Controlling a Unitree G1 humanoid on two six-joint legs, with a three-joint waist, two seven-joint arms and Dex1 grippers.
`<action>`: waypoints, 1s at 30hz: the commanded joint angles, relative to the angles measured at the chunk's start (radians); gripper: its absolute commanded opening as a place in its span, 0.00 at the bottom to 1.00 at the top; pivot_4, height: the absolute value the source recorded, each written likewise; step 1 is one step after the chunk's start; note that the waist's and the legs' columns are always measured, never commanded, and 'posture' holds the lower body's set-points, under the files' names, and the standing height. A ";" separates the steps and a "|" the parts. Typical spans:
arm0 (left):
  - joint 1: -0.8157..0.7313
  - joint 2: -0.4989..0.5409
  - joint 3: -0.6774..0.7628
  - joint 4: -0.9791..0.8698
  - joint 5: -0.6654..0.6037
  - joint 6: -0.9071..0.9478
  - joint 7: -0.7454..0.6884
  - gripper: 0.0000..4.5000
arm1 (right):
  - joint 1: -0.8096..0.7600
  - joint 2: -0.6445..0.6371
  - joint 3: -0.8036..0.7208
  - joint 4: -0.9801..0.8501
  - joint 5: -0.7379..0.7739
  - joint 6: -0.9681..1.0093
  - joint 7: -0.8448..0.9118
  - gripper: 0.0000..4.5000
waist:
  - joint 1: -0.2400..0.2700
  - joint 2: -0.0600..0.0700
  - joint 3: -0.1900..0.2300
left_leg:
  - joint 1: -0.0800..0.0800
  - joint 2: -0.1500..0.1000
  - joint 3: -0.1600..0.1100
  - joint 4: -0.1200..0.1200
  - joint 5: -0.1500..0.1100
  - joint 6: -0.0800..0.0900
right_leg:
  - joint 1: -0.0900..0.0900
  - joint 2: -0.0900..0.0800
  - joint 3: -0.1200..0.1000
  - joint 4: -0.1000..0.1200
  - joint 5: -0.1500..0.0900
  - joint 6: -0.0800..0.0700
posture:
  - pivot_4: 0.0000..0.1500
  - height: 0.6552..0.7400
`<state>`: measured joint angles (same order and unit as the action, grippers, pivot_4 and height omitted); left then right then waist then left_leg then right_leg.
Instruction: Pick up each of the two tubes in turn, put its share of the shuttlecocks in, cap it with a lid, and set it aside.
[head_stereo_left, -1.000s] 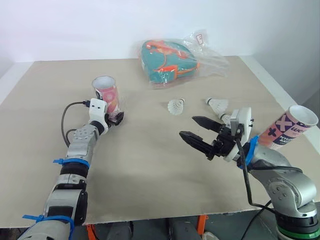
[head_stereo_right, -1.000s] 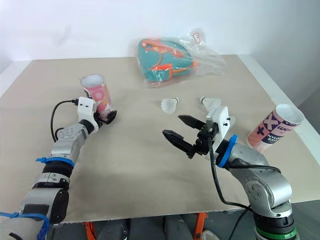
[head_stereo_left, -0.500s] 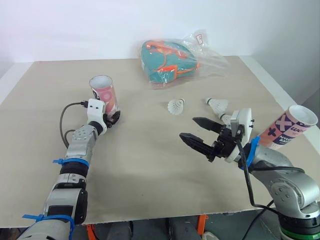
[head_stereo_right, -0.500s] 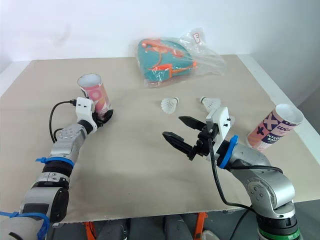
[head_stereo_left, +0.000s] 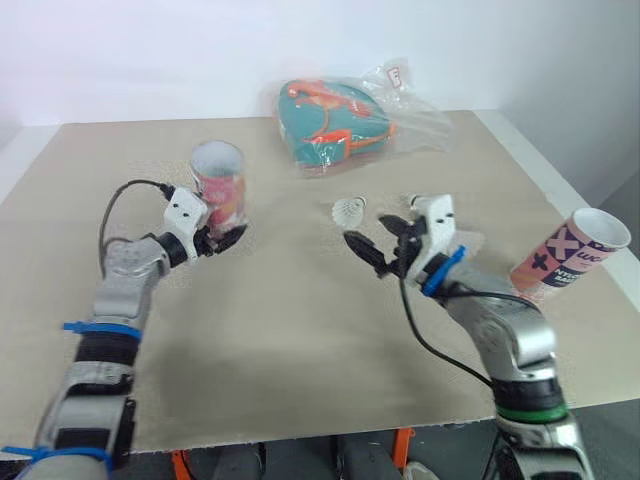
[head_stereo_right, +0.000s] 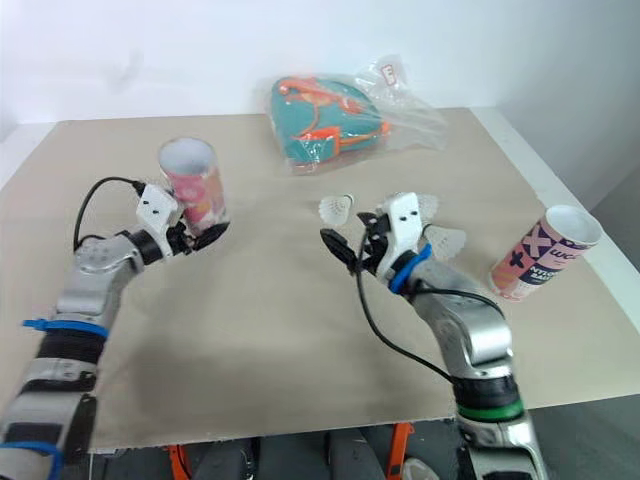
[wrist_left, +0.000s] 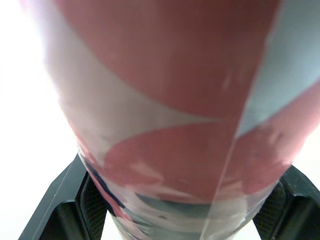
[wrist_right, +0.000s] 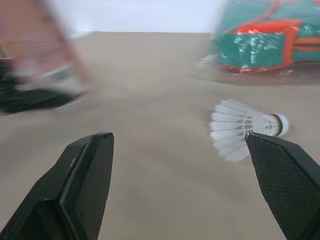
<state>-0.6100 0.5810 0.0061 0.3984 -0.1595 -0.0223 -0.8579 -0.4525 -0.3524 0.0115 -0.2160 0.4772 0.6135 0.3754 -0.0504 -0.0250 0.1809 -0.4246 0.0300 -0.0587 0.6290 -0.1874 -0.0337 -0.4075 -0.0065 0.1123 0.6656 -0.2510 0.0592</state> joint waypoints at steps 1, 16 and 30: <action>-0.009 0.088 -0.010 -0.047 -0.016 -0.043 -0.159 0.69 | -0.043 0.053 0.040 0.034 -0.047 -0.030 -0.020 1.00 | 0.000 0.000 0.000 | 0.000 0.000 0.000 -0.001 0.000 0.000 | 0.000 0.000 0.000 0.000 -0.001 -0.001 | 1.00 0.99; 0.017 0.200 -0.056 -0.068 -0.036 -0.067 -0.429 0.69 | -0.378 0.186 0.039 0.775 -0.291 -0.352 -0.057 1.00 | -0.007 0.000 0.000 | 0.000 0.001 0.000 -0.004 0.000 0.000 | -0.002 0.001 -0.001 0.001 -0.003 -0.003 | 1.00 0.99; 0.089 0.268 -0.072 -0.149 -0.019 0.035 -0.488 0.69 | -0.461 0.160 -0.047 0.965 -0.334 -0.440 -0.094 1.00 | -0.029 0.000 0.000 | 0.000 0.001 -0.001 -0.007 0.000 0.000 | -0.003 0.000 -0.002 0.002 -0.003 -0.004 | 1.00 0.99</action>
<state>-0.5193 0.8247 -0.0750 0.2803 -0.1752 0.0081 -1.3413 -0.8812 -0.1829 -0.0111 0.7611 0.1459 0.1952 0.2937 -0.0794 -0.0245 0.1813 -0.4243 0.0307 -0.0596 0.6216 -0.1874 -0.0334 -0.4104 -0.0061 0.1108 0.6675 -0.2541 0.0555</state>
